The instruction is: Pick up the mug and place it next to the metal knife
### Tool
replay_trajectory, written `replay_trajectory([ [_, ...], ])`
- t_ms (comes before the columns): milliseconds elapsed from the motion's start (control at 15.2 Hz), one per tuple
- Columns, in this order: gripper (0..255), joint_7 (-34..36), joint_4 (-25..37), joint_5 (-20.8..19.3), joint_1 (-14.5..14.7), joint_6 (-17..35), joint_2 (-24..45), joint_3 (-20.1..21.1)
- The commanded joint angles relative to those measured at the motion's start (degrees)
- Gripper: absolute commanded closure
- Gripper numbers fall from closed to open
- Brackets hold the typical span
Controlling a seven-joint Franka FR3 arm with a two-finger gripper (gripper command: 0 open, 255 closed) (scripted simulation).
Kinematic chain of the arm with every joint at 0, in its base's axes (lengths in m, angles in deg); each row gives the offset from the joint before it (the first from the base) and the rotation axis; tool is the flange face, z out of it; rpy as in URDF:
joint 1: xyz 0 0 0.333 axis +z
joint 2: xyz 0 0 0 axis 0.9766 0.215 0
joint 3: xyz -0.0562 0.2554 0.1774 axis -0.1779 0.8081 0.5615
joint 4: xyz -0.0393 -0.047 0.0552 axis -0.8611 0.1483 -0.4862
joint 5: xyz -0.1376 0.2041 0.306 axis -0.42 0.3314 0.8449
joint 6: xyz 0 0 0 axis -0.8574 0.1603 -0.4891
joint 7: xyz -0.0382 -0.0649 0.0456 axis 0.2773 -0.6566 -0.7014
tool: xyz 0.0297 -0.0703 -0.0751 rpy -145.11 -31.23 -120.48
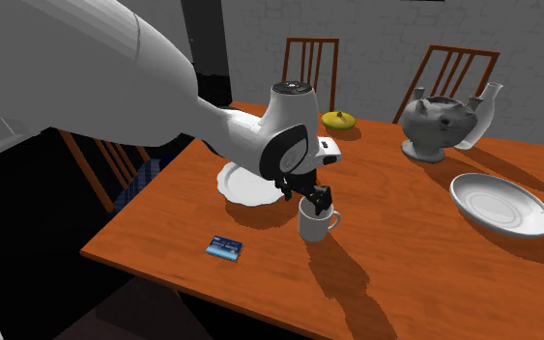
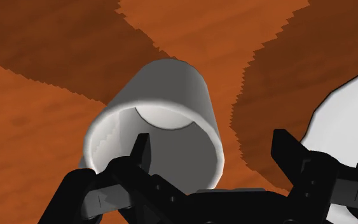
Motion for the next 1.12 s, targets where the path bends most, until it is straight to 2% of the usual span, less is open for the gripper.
replay_trajectory([
  [0,0,0.16,-0.15,-0.15,0.02,1.17,0.99,-0.03],
  [528,0,0.17,-0.15,-0.15,0.02,1.16,0.98,-0.03],
  [594,255,0.17,-0.15,-0.15,0.02,1.16,0.98,-0.03],
  [1056,255,0.17,-0.15,-0.15,0.02,1.16,0.99,-0.03],
])
